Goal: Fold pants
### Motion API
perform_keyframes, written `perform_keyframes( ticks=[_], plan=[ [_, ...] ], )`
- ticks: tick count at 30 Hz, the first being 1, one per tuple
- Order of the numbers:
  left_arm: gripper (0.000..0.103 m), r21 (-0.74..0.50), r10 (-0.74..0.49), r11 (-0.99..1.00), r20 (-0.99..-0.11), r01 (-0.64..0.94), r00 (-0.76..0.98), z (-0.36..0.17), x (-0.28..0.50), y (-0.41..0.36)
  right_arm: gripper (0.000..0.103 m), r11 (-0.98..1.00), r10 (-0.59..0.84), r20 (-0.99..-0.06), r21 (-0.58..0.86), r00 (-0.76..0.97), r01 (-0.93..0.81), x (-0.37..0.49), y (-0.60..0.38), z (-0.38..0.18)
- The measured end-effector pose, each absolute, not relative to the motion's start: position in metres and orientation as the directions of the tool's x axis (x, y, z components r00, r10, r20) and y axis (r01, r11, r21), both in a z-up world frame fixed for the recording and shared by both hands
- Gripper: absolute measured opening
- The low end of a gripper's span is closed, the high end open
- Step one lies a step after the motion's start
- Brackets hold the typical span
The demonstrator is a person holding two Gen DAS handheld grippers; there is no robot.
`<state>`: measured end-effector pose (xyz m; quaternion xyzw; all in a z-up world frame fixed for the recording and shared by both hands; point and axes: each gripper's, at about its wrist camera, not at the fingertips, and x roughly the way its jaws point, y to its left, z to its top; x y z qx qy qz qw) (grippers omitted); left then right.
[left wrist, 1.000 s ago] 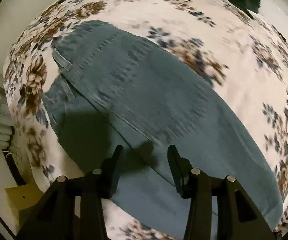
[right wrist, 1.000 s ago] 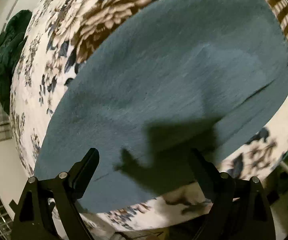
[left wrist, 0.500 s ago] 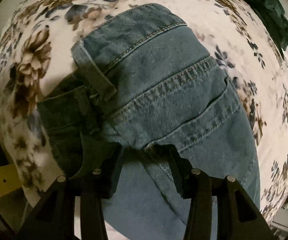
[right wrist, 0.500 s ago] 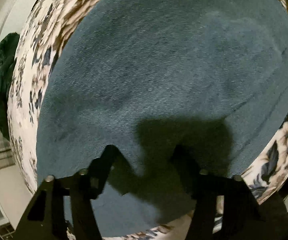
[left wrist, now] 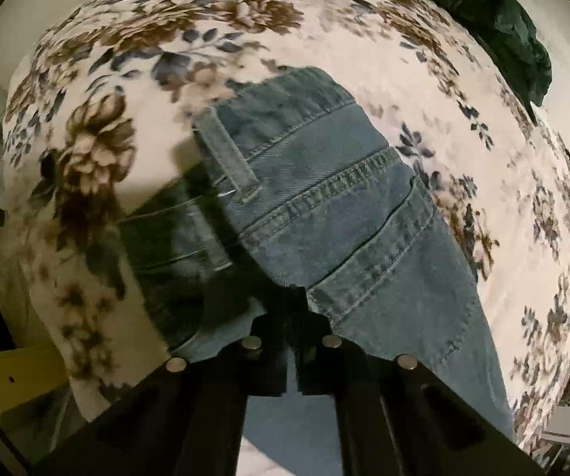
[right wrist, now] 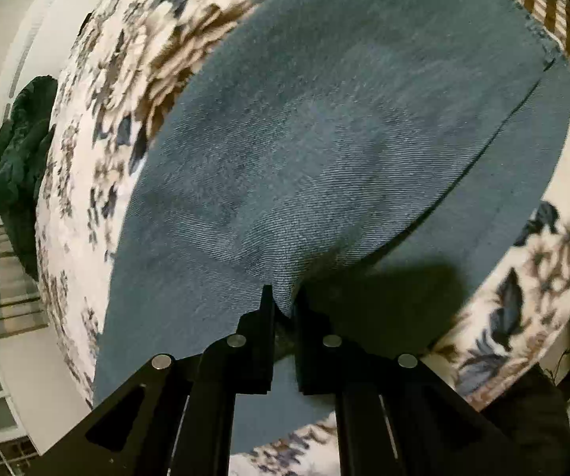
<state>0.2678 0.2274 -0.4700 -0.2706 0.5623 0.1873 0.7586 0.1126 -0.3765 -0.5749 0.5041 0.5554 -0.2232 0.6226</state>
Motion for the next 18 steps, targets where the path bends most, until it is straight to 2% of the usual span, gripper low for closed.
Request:
perform_keyframes(
  ticks=[9,14,18],
  plan=[
    [0.001,-0.172,-0.025,0.770,-0.970,-0.614,0.241,-0.473,0.237,0.228,0.007,0.474,0.299,-0.932,0.333,0.207,0.815,0.073,-0.381,-0.550],
    [0.001,-0.144,-0.026,0.766,-0.981,-0.626,0.194,-0.488,0.217,0.235,0.007,0.514,0.307,-0.943,0.275,0.125,0.812,0.053,-0.381,-0.559],
    [0.000,-0.090,0.027,0.767,-0.985,-0.636,0.171,-0.496,0.211,0.242,0.007,0.530,0.309,-0.949,0.231,0.068,0.816,0.048,-0.377,-0.577]
  ],
)
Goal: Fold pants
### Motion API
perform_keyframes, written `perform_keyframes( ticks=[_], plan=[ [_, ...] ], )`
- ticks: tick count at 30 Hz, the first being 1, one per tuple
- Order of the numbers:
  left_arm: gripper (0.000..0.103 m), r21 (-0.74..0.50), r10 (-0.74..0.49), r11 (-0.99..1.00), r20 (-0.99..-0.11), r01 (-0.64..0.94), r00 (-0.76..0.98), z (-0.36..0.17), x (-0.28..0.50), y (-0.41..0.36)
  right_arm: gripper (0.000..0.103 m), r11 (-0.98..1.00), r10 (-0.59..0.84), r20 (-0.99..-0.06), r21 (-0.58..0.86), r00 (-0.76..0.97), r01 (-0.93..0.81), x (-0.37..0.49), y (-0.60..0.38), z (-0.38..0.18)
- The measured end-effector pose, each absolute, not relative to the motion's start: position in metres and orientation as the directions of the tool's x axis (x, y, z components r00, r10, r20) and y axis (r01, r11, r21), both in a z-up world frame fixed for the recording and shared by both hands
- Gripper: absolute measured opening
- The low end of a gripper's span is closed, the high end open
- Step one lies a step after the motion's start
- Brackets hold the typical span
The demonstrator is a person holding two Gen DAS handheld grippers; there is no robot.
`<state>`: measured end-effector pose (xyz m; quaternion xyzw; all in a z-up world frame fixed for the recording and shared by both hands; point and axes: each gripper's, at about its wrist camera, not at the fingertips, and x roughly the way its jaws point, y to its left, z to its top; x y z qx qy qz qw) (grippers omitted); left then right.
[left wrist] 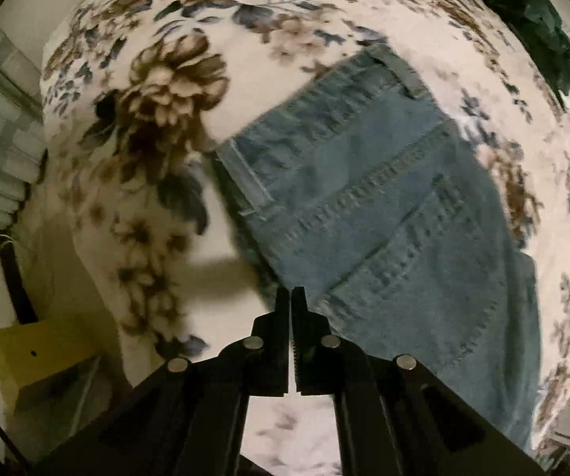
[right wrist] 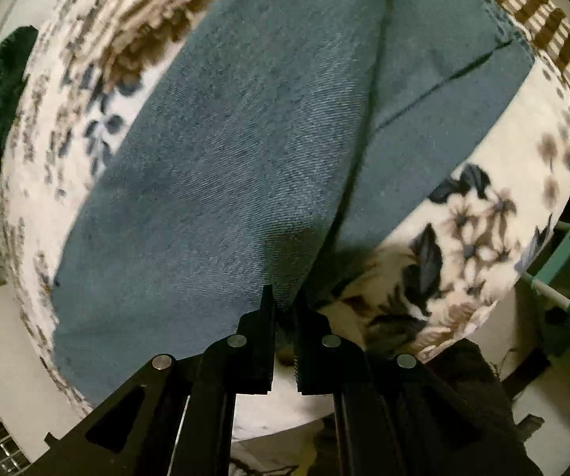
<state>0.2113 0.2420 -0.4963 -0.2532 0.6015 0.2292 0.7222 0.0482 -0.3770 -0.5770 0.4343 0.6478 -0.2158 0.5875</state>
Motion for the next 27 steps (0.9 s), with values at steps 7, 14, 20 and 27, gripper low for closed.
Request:
perform_keyframes(
  ticks=[7,14,20,27],
  plan=[
    [0.001,-0.107,0.010,0.788,-0.983,-0.607,0.186,-0.487,0.216,0.230,0.037,0.538,0.348,-0.938,0.207,0.008,0.817,0.052,-0.380,-0.605],
    [0.039,-0.089,0.019,0.888,-0.973,-0.451,0.230,-0.467,0.232,0.146,0.067,0.443,0.287,-0.937,0.316,0.201,0.839,0.032,-0.428,-0.558],
    [0.070,-0.060,0.029,0.933,-0.970,-0.354,0.243,-0.478,0.234,0.072,0.067,0.262,0.139,-0.950,0.308,0.280,0.915,-0.003,-0.516,-0.546],
    [0.071,0.086,0.127,0.965,-0.980,-0.249,0.154,-0.516,0.244,0.019,0.043,0.109,0.120,-0.954,0.288,0.275,0.952,-0.006,-0.591,-0.604]
  ],
)
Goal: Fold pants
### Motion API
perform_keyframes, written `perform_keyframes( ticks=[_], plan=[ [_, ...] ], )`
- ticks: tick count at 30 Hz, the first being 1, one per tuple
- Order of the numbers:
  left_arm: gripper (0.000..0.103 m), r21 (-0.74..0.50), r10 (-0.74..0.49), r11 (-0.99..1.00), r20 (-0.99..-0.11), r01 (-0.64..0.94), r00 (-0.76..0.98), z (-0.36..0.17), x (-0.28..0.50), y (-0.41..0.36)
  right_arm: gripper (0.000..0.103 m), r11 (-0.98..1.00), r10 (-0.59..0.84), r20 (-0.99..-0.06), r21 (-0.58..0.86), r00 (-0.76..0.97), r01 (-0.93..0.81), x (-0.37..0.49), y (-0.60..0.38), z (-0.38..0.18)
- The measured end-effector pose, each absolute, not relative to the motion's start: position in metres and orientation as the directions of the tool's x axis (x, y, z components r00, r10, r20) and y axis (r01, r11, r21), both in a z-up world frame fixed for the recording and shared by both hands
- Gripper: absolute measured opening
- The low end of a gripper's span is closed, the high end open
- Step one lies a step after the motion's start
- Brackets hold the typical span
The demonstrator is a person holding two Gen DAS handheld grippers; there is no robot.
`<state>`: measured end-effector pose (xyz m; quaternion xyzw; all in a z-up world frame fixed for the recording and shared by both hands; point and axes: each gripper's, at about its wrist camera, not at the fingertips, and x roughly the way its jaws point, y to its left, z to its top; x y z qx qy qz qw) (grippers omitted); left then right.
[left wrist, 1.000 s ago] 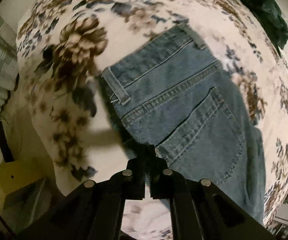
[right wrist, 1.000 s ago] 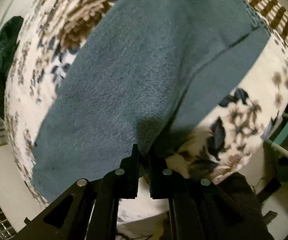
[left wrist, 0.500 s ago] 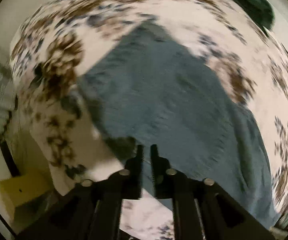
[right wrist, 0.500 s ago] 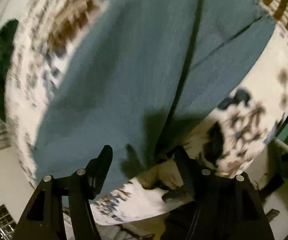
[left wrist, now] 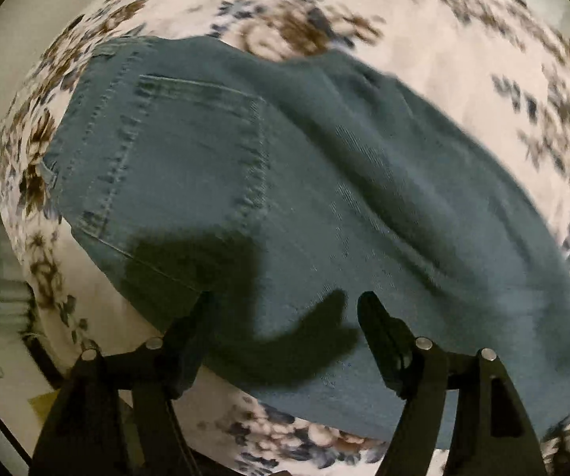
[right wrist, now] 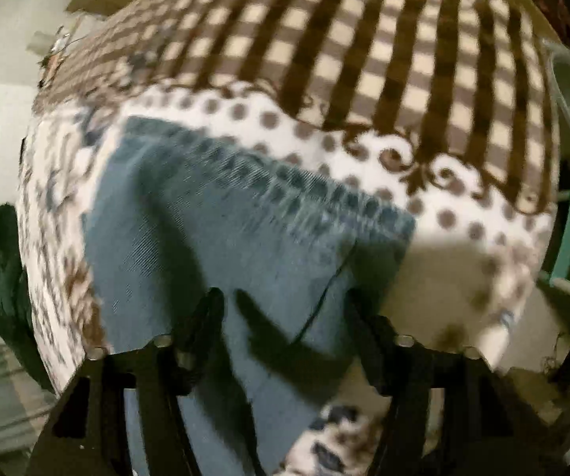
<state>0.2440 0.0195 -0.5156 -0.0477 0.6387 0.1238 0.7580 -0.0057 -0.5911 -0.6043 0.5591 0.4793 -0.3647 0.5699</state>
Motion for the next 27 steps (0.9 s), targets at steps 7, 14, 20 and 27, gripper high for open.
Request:
perform_keyframes(
  ticks=[7,14,20,27],
  plan=[
    [0.071,0.135,0.157,0.969,-0.983,-0.209,0.094,-0.537,0.243,0.005,0.002,0.273,0.012,-0.984,0.175,0.178,0.946,0.007,-0.596,-0.583],
    [0.070,0.077,0.091,0.964,-0.995,-0.256,0.043,-0.543,0.239,0.016,0.002,0.355,0.049,-0.989,0.148,0.140,0.923,-0.019,-0.620,-0.569],
    [0.070,0.024,0.052,0.946,-0.996,-0.323,0.078,-0.518,0.235,0.051,0.059,0.296,0.168,-0.969,0.226,0.182,0.928,-0.030,-0.620,-0.578],
    [0.070,-0.002,0.064,0.900,-0.989,-0.436,0.137,-0.494,0.257,0.132,0.064,0.337,0.359,-0.897,0.383,0.258,0.860,-0.004,-0.507,-0.561]
  ],
)
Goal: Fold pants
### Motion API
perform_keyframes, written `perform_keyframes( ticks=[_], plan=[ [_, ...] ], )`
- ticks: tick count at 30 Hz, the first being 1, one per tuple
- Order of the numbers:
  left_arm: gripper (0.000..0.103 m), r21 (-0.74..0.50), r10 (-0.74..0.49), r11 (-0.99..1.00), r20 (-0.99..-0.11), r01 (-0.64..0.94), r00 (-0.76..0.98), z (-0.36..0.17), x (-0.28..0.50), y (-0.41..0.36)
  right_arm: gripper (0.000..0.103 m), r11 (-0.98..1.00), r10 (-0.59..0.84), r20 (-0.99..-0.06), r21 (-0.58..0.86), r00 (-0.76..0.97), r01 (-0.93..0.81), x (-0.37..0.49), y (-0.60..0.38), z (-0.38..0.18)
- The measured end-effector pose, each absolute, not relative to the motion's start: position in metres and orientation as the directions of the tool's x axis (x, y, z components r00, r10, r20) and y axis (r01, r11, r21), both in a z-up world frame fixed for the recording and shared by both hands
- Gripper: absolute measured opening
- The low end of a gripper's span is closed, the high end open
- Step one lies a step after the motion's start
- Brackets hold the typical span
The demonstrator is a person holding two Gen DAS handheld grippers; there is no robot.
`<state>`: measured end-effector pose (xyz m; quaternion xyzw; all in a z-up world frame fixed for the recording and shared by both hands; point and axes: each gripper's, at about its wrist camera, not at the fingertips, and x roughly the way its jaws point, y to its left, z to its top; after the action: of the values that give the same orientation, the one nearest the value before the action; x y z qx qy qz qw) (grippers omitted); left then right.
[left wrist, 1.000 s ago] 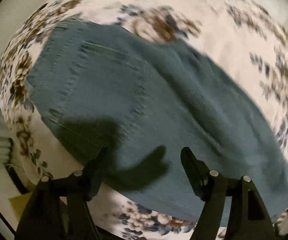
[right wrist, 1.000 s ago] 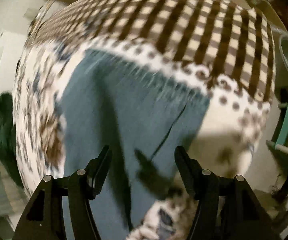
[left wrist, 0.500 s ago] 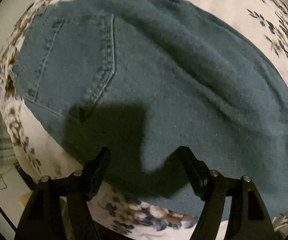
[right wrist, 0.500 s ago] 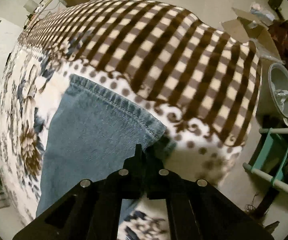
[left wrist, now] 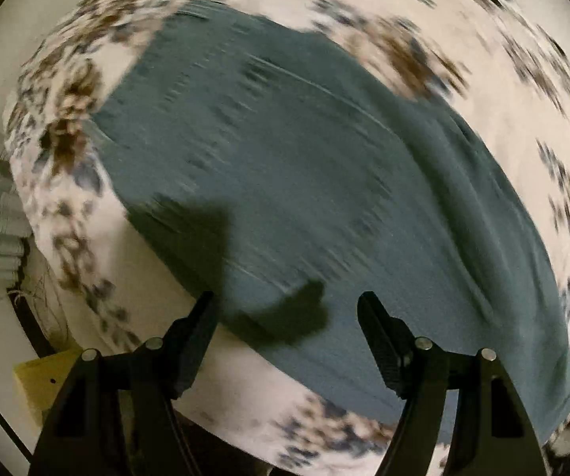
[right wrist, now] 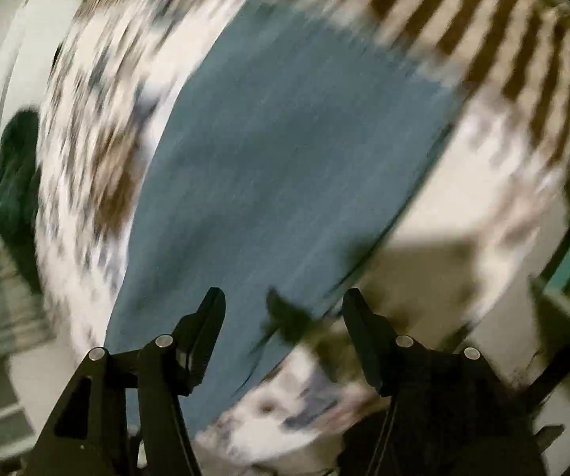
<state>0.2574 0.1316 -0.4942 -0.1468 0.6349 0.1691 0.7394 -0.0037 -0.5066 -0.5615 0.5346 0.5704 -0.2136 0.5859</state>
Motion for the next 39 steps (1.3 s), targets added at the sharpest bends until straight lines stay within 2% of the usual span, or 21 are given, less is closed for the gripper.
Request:
perform_keyframes(
  ticks=[5,10,13,15,17,19,27,28,29,31,33,34,35,39],
  plan=[
    [0.070,0.005,0.081,0.868,-0.988,-0.496,0.131,-0.504,0.276,0.185,0.064,0.322,0.506,-0.829,0.437,0.238,0.840,0.023,-0.395,-0.590],
    [0.070,0.028,0.086,0.863,-0.992,-0.504,0.092,-0.518,0.292,0.238,0.063,0.281,0.523,-0.829,0.388,0.199,0.878,0.031,-0.328,-0.621],
    [0.070,0.024,0.073,0.856,-0.995,-0.517,0.074,-0.526,0.289,0.260,0.050,0.291,0.494,-0.856,0.332,0.157,0.897,0.036,-0.309,-0.633],
    [0.070,0.004,0.052,0.850,-0.996,-0.527,0.075,-0.530,0.287,0.273,0.045,0.322,0.458,-0.880,0.297,0.127,0.899,0.038,-0.300,-0.632],
    [0.070,-0.010,0.033,0.848,-0.997,-0.530,0.073,-0.536,0.281,0.286,0.032,0.358,0.421,-0.902,0.261,0.094,0.896,0.041,-0.294,-0.630],
    [0.070,-0.016,0.025,0.845,-0.997,-0.535,0.070,-0.537,0.274,0.303,0.025,0.378,0.394,-0.915,0.243,0.082,0.893,0.047,-0.284,-0.627],
    [0.068,-0.050,-0.019,0.813,-0.998,-0.580,0.059,-0.554,0.228,0.339,0.026,0.331,0.466,-0.879,0.281,0.103,0.901,0.043,-0.260,-0.631],
    [0.061,-0.054,-0.021,0.816,-0.998,-0.576,0.063,-0.558,0.226,0.340,0.027,0.325,0.462,-0.880,0.281,0.108,0.903,0.043,-0.258,-0.633],
    [0.049,-0.058,-0.022,0.827,-0.997,-0.559,0.072,-0.560,0.226,0.340,0.029,0.321,0.458,-0.882,0.281,0.112,0.904,0.043,-0.256,-0.634],
    [0.036,-0.049,-0.012,0.850,-0.997,-0.525,0.074,-0.563,0.231,0.336,0.029,0.326,0.441,-0.890,0.277,0.113,0.904,0.048,-0.249,-0.635],
    [0.027,-0.012,0.027,0.863,-0.997,-0.505,0.070,-0.562,0.233,0.334,0.021,0.358,0.412,-0.905,0.268,0.106,0.895,0.054,-0.243,-0.631],
    [0.022,-0.004,0.038,0.865,-0.997,-0.502,0.074,-0.562,0.233,0.335,0.014,0.369,0.399,-0.911,0.263,0.104,0.891,0.054,-0.241,-0.628],
    [0.014,0.000,0.045,0.865,-0.996,-0.502,0.078,-0.561,0.231,0.338,0.010,0.380,0.390,-0.915,0.262,0.104,0.887,0.056,-0.235,-0.626],
    [0.009,-0.021,0.038,0.870,-0.993,-0.493,0.110,-0.551,0.213,0.351,0.004,0.439,0.363,-0.929,0.241,0.075,0.865,0.064,-0.228,-0.615]
  ],
)
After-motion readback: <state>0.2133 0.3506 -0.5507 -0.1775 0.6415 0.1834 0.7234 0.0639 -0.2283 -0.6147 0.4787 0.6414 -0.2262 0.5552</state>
